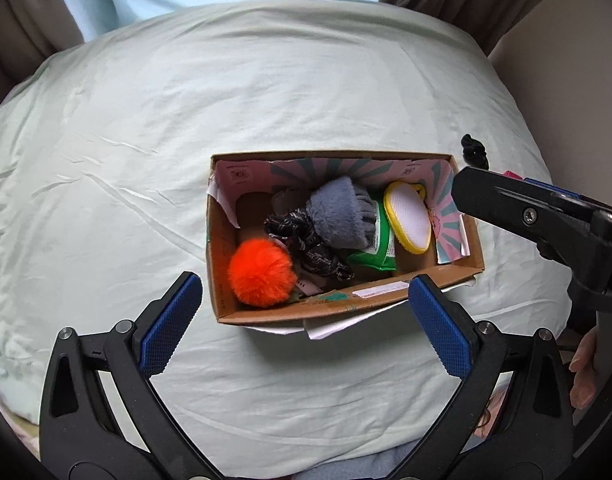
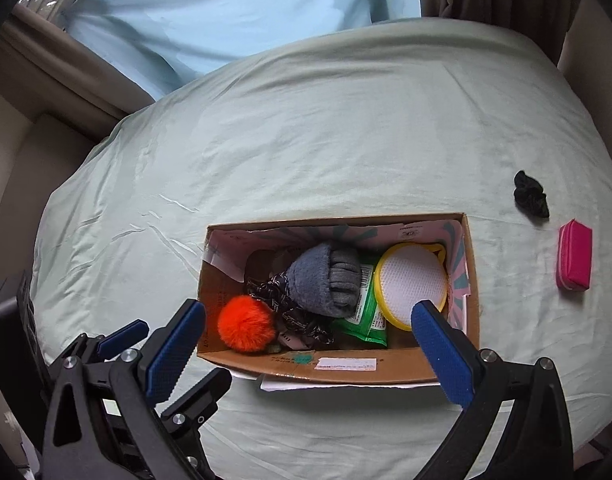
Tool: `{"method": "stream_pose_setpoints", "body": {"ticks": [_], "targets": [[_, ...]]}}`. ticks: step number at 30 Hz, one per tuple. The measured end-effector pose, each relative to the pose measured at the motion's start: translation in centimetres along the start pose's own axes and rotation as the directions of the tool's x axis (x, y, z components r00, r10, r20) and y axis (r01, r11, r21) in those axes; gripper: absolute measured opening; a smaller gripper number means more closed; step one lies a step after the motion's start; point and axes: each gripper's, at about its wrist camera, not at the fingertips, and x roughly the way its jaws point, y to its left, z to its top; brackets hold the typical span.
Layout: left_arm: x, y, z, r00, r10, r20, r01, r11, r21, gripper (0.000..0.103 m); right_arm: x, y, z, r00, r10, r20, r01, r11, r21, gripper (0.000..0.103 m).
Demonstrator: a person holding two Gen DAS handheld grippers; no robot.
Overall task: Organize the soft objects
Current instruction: 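Withdraw both tools toward the plain black scrunchie and pink pouch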
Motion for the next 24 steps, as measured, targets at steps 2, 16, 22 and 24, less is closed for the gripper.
{"method": "stream_pose_setpoints", "body": {"ticks": [2,16,22,24], "targets": [[-1.6,-0.3,-0.5,0.999,0.007,0.036,-0.007,1.0,0.001,0.102,-1.8,0.5,-0.6,0.999,-0.019,0.034,0.02,0.999,-0.033,0.102],[-11.8,-4.2,-3.6,0.96,0.058,0.275,-0.057,0.998,-0.011,0.102,-16.8,-2.8,-7.0,0.908,-0.153,0.39,0.172,0.985,-0.014,0.102],[-14.1,-7.8,-3.9,0.935,0.073,0.346,-0.073,0.997,-0.011,0.102,-20.7,-6.8,-9.1,0.849,-0.227,0.477,0.225,0.972,0.062,0.102],[-14.3,-9.3,-3.7,0.931,0.071,0.357,-0.07,0.997,-0.017,0.102,-21.5,-8.1,-9.4,0.841,-0.228,0.49,0.221,0.973,0.073,0.102]]}}
